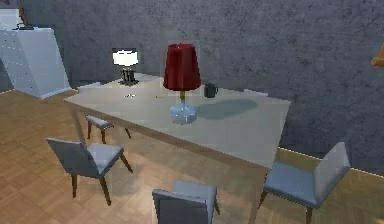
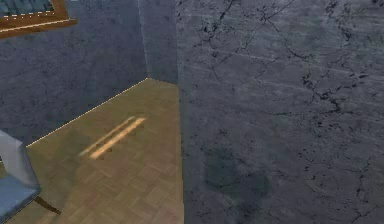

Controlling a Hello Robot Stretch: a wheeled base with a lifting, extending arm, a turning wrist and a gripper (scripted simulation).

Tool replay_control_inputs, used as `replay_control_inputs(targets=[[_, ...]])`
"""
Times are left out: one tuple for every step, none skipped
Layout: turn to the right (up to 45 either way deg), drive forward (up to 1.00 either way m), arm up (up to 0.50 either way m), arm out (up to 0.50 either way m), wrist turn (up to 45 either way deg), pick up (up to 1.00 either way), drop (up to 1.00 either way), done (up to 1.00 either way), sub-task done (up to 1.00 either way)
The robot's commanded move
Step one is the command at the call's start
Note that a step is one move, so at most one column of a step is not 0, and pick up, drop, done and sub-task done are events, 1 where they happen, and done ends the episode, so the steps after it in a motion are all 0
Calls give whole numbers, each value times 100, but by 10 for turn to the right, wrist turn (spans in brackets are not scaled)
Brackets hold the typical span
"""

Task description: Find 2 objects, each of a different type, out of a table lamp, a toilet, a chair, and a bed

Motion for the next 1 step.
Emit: replay_control_inputs(targets=[[0, 0, 0, 0, 0, 0, 0, 100, 0]])
